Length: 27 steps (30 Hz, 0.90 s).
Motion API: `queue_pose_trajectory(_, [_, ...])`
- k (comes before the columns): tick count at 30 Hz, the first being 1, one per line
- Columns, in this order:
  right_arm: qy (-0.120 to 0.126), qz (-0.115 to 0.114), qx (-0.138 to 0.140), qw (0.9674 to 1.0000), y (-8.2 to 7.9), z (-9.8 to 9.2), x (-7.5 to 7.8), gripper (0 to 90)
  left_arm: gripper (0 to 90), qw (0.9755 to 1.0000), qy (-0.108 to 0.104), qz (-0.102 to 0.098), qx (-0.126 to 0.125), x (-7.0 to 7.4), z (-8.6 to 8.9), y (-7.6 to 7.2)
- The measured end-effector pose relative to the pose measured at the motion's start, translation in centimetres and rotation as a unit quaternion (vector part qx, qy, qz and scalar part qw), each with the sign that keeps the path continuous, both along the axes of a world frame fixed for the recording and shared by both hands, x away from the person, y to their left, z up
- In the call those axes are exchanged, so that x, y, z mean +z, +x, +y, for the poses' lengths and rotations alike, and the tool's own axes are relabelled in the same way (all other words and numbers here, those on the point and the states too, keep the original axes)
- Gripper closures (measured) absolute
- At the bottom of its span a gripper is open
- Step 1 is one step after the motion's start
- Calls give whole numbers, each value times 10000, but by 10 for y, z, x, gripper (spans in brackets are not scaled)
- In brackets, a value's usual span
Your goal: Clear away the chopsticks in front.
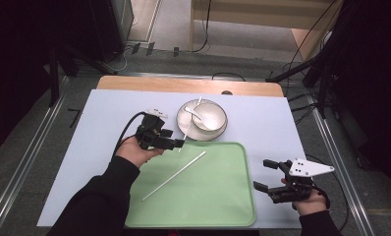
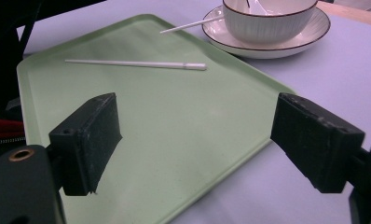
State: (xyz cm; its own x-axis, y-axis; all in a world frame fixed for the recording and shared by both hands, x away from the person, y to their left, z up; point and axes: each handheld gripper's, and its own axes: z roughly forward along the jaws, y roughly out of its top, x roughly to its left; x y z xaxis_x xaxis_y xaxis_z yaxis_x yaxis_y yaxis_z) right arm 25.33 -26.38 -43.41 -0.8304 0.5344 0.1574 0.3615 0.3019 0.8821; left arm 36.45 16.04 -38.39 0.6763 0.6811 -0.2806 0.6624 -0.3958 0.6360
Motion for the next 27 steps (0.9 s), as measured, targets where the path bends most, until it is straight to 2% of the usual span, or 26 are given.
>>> queue_pose_trajectory(1, [0,-7,-2,10000,0,0,0,162,341,10000,12,31,17,0,-2,8])
queue_pose_trajectory(4, [0,-12,-2,10000,0,0,0,162,326,9999,-92,13,-68,-2,-4,15])
queue_pose_trajectory(8, [4,-10,-14,10000,0,0,0,162,283,9999,-8,-90,-43,-8,-7,27])
queue_pose_trajectory(11, [6,-12,-1,10000,0,0,0,162,284,9999,123,22,31,-13,-9,35])
queue_pose_trajectory(13, [-3,-9,5,10000,0,0,0,162,315,9998,117,66,135,-17,-9,41])
queue_pose_trajectory(14, [1,-13,6,10000,0,0,0,162,326,9996,190,117,172,-18,-10,43])
queue_pose_trajectory(16, [2,-11,6,10000,0,0,0,162,387,9993,305,108,168,-19,-13,47])
queue_pose_trajectory(21, [-1,-10,27,10000,0,0,1,162,430,9991,358,93,226,-22,-25,56])
queue_pose_trajectory(22, [15,-14,20,10000,0,0,1,162,458,9981,541,62,281,-24,-28,59])
queue_pose_trajectory(24, [24,-26,15,10000,0,0,1,162,497,9979,576,42,299,-25,-28,61])
queue_pose_trajectory(25, [30,-30,14,10000,0,0,1,162,501,9978,526,141,384,-27,-29,66])
queue_pose_trajectory(27, [23,-36,18,10000,0,0,1,162,505,9978,468,204,422,-29,-29,67])
